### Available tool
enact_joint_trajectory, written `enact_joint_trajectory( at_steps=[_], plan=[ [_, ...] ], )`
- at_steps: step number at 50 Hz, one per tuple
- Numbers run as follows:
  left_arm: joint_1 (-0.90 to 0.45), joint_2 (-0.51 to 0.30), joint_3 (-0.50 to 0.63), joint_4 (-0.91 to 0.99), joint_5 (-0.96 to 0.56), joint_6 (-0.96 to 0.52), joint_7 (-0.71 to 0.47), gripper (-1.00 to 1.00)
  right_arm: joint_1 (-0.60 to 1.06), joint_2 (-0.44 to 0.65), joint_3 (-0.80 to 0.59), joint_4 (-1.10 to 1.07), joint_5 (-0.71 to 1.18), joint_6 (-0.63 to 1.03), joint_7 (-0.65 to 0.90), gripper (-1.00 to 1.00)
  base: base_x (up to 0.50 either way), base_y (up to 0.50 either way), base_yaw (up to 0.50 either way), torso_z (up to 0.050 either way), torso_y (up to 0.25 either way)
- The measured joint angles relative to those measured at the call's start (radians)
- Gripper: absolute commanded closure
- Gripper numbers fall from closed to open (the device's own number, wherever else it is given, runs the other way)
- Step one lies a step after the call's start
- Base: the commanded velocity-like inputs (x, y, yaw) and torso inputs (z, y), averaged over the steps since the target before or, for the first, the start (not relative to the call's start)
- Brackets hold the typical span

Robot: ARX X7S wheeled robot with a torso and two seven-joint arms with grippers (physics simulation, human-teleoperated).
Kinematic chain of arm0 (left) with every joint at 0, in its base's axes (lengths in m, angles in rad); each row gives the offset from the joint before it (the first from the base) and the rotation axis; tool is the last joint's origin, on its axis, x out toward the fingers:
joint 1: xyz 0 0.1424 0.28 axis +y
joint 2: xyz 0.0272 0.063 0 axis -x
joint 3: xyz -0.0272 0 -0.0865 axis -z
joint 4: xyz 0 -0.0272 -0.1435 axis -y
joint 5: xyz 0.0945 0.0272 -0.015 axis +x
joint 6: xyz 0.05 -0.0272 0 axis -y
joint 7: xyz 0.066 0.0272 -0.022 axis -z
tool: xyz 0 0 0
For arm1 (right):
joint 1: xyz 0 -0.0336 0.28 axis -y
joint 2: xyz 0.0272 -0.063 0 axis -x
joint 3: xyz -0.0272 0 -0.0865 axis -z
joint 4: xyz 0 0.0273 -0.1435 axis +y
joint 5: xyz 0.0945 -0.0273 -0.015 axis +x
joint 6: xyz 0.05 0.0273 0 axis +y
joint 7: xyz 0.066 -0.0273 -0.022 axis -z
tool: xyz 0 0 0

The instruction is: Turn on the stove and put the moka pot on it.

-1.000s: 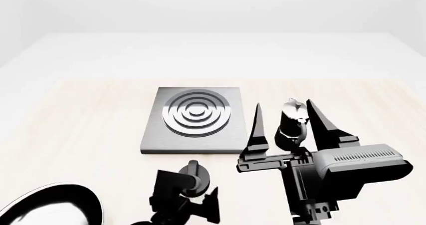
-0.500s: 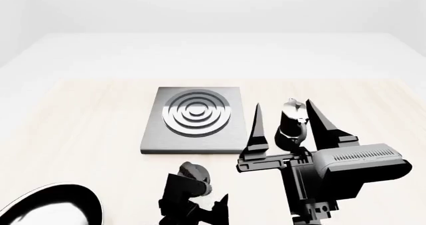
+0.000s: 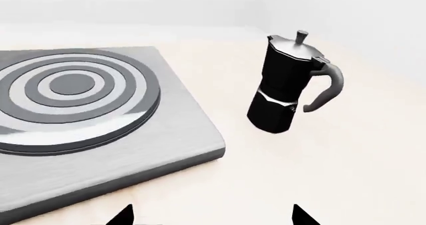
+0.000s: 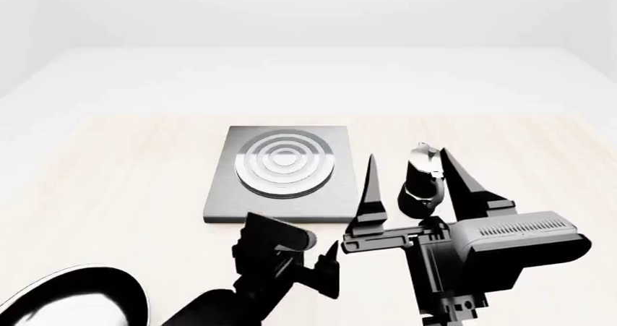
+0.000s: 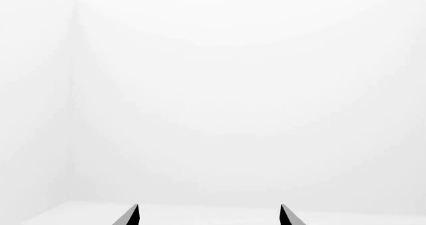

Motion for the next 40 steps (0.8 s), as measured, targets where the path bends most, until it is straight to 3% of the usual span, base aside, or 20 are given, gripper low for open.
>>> enact_joint_trajectory(
  at_steps=[19, 40],
  plan=[
    [0.017, -0.056, -0.017, 0.179, 0.083, 0.129, -0.081, -1.00, 0.006, 0.007, 0.005, 0.009, 0.007, -0.004, 0.004, -1.00, 0.00, 0.00, 0.00, 0.000, 0.000],
    [0.142, -0.181, -0.080, 0.487, 0.336, 0.374, -0.236, -1.00, 0.101, 0.027, 0.097, 0.121, 0.041, 0.022, 0.020, -1.00, 0.00, 0.00, 0.00, 0.000, 0.000]
  ],
)
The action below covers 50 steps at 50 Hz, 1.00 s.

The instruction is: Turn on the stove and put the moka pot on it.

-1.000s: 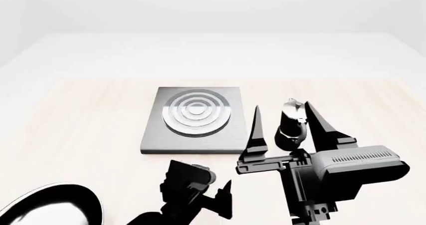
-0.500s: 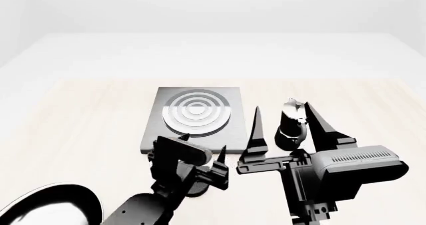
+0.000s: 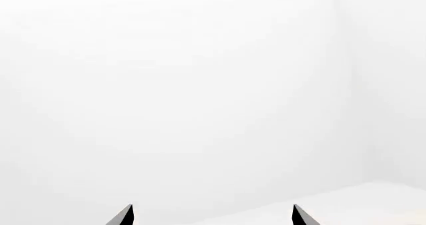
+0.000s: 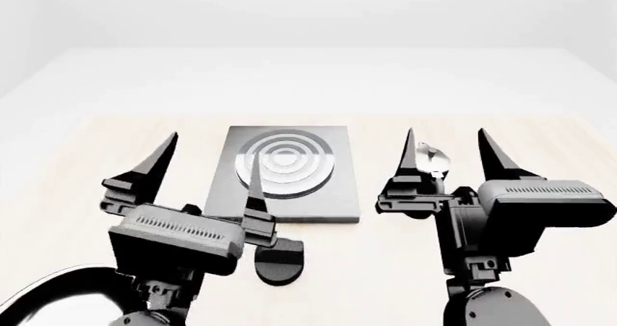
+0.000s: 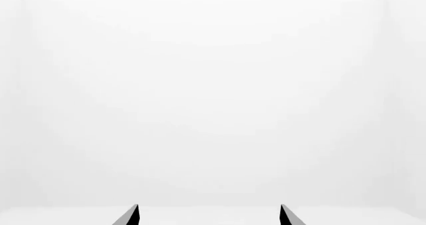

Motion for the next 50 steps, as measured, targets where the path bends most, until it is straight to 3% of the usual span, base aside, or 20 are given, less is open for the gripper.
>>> enact_joint_trajectory(
  at_steps=[25, 50],
  plan=[
    [0.141, -0.082, -0.080, 0.319, 0.136, 0.039, -0.104, -1.00, 0.110, -0.035, 0.017, 0.497, -0.052, -0.134, -0.057, -1.00, 0.00, 0.00, 0.00, 0.000, 0.000],
    [0.152, -0.091, -0.064, 0.388, 0.174, 0.014, -0.116, -1.00, 0.150, -0.099, -0.015, 0.985, -0.098, -0.340, -0.129, -1.00, 0.00, 0.00, 0.00, 0.000, 0.000]
  ],
)
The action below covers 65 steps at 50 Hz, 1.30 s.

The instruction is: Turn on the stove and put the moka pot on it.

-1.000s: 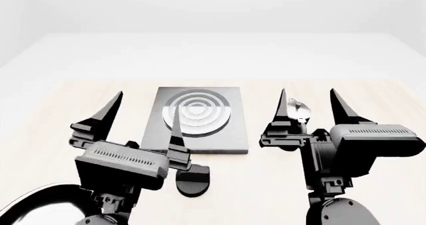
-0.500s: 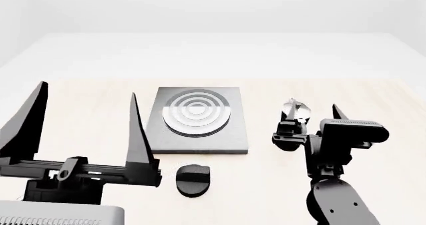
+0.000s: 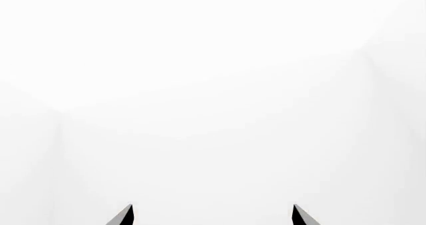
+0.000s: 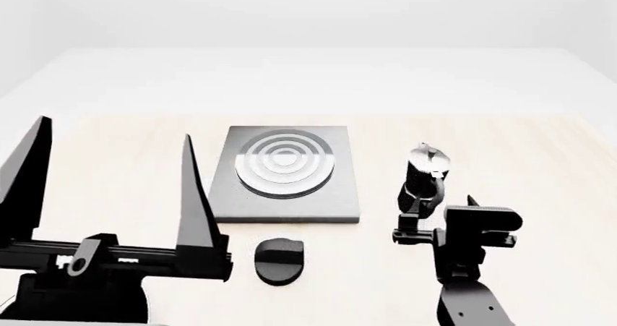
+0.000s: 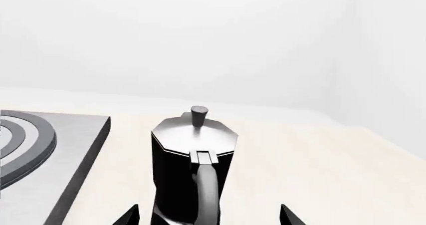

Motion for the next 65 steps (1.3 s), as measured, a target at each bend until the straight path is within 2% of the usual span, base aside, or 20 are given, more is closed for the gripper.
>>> enact_joint_trajectory(
  at_steps=[26, 39, 65],
  plan=[
    [0.000, -0.003, 0.017, -0.012, 0.011, 0.002, -0.004, -1.00, 0.089, -0.056, 0.001, 0.265, -0.015, -0.136, -0.007, -1.00, 0.00, 0.00, 0.00, 0.000, 0.000],
    [0.005, -0.004, 0.024, -0.024, 0.015, 0.012, -0.008, -1.00, 0.160, -0.100, 0.009, 0.488, -0.015, -0.269, -0.033, -1.00, 0.00, 0.00, 0.00, 0.000, 0.000],
    [0.006, -0.008, 0.028, -0.051, 0.007, 0.028, -0.012, -1.00, 0.220, -0.137, 0.013, 0.638, 0.000, -0.344, -0.066, -1.00, 0.00, 0.00, 0.00, 0.000, 0.000]
  ],
)
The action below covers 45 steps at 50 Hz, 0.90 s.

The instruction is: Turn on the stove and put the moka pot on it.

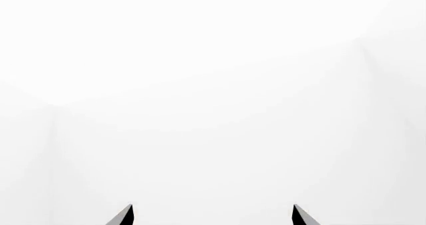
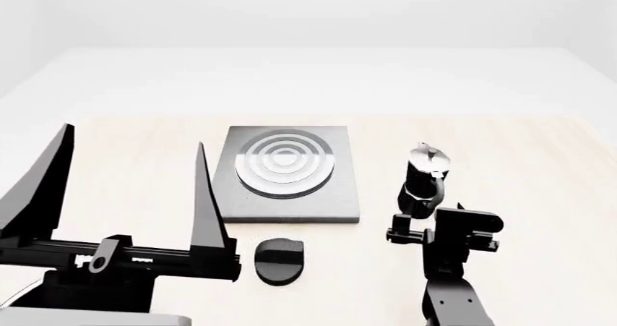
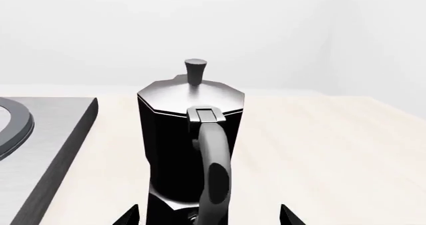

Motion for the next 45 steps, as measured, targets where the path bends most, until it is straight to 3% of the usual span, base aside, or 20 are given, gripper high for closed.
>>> enact_joint_trajectory(
  at_steps=[29, 30, 45],
  plan=[
    [0.000, -0.002, 0.006, -0.007, -0.009, 0.001, -0.002, -1.00, -0.010, 0.015, -0.004, -0.090, 0.008, 0.034, 0.015, -1.00, 0.00, 0.00, 0.00, 0.000, 0.000],
    [-0.001, -0.002, 0.007, -0.007, -0.009, 0.001, -0.002, -1.00, -0.009, 0.015, -0.005, -0.087, 0.008, 0.030, 0.013, 1.00, 0.00, 0.00, 0.00, 0.000, 0.000],
    [0.000, -0.003, 0.007, -0.017, -0.017, 0.012, -0.006, -1.00, -0.022, 0.016, -0.015, -0.121, 0.017, 0.041, 0.006, 1.00, 0.00, 0.00, 0.00, 0.000, 0.000]
  ],
)
